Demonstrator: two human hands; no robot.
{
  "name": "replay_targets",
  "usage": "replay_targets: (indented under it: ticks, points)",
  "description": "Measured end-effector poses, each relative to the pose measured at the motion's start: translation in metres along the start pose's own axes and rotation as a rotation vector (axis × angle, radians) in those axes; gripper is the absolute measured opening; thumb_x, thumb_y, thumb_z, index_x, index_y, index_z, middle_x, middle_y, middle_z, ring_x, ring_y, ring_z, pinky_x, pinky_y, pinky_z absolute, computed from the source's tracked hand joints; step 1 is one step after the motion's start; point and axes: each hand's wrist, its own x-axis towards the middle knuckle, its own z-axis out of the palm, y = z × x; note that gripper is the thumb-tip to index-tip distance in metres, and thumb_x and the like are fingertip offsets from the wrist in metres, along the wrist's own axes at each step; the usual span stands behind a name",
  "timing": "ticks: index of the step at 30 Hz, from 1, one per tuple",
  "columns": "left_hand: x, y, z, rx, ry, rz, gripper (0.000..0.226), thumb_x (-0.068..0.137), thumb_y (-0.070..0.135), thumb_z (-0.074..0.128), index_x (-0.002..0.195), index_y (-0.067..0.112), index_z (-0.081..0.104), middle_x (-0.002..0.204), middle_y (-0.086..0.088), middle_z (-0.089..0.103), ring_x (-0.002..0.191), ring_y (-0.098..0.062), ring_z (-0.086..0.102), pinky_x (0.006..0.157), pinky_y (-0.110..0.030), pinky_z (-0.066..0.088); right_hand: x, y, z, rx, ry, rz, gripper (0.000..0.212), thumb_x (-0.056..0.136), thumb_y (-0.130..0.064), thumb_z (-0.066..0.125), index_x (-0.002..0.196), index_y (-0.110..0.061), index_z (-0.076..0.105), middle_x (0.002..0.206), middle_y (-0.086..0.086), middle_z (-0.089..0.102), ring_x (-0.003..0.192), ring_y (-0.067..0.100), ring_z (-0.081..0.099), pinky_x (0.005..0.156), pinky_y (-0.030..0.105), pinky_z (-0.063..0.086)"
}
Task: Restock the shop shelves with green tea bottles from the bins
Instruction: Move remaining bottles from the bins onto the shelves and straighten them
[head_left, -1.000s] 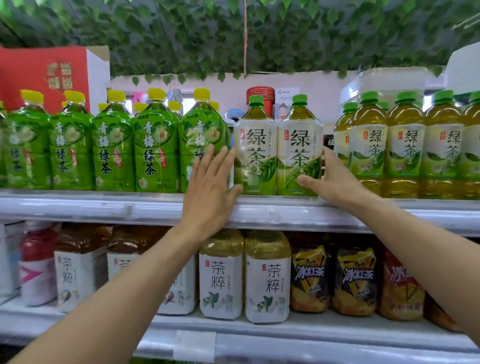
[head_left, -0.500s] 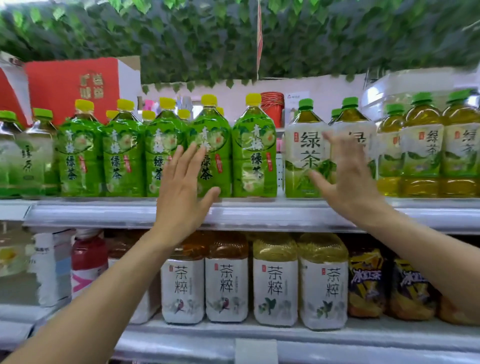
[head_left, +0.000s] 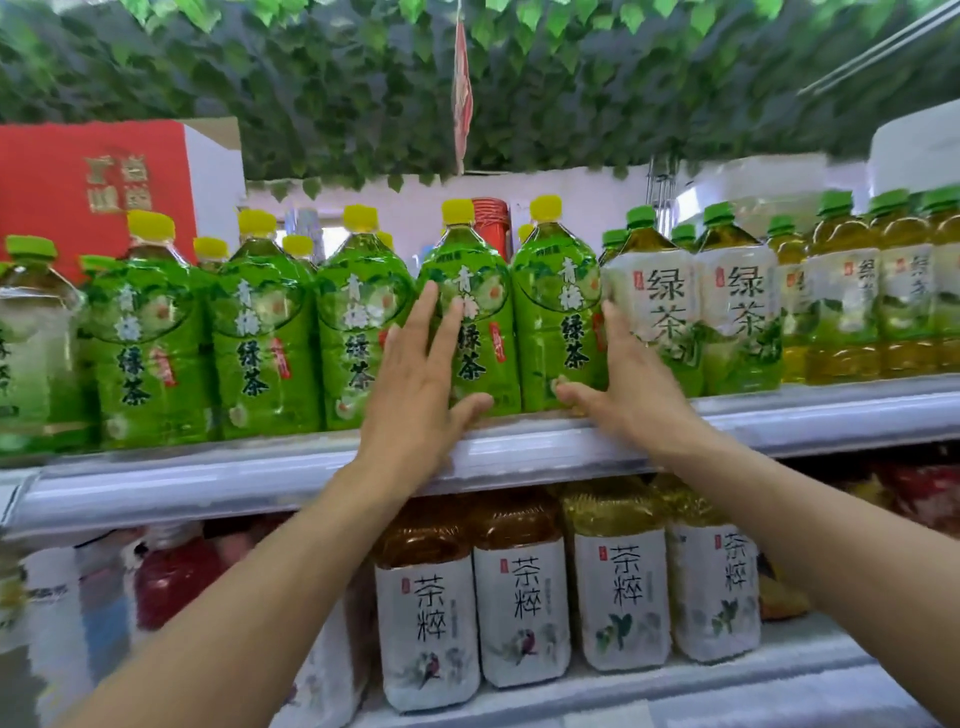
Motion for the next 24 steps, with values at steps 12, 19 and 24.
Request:
replay_targets:
  ticks: [12,19,24]
  points:
    - [0.012,0.008,0.001,0.282,-0.003,-0.023,0.104,0.085,0.055,0.069,0.16,0.017,0.008,0.167,-0.009,0.0,0.154,-0.031,0.007,0.115,-0.032,-0.009,0.008,-0.003,0.001,-0.029,-0.022,0.011,0.094,0.079,-0.035,0.082,0.149,-0.015,0.021,0.135,0.016,0.057,0.121,0.035,0.056,0.102,0.045,0.043]
    - [0.019,0.013,0.005,0.36,-0.016,-0.017,0.105,0.081,0.053,0.074,0.158,0.011,0.015,0.165,-0.018,0.011,0.152,-0.034,0.018,0.115,-0.033,-0.009,0.013,-0.004,0.005,-0.037,-0.049,0.022,0.089,0.081,-0.035,0.08,0.146,-0.015,0.023,0.137,0.016,0.057,0.122,0.036,0.056,0.101,0.047,0.044]
    - [0.02,0.012,0.006,0.383,-0.038,-0.015,0.105,0.083,0.054,0.072,0.158,0.01,0.013,0.164,-0.02,0.01,0.152,-0.033,0.018,0.116,-0.033,-0.008,0.015,-0.003,0.007,-0.014,-0.07,0.019,0.091,0.082,-0.034,0.08,0.148,-0.014,0.021,0.137,0.016,0.056,0.122,0.036,0.055,0.102,0.045,0.043]
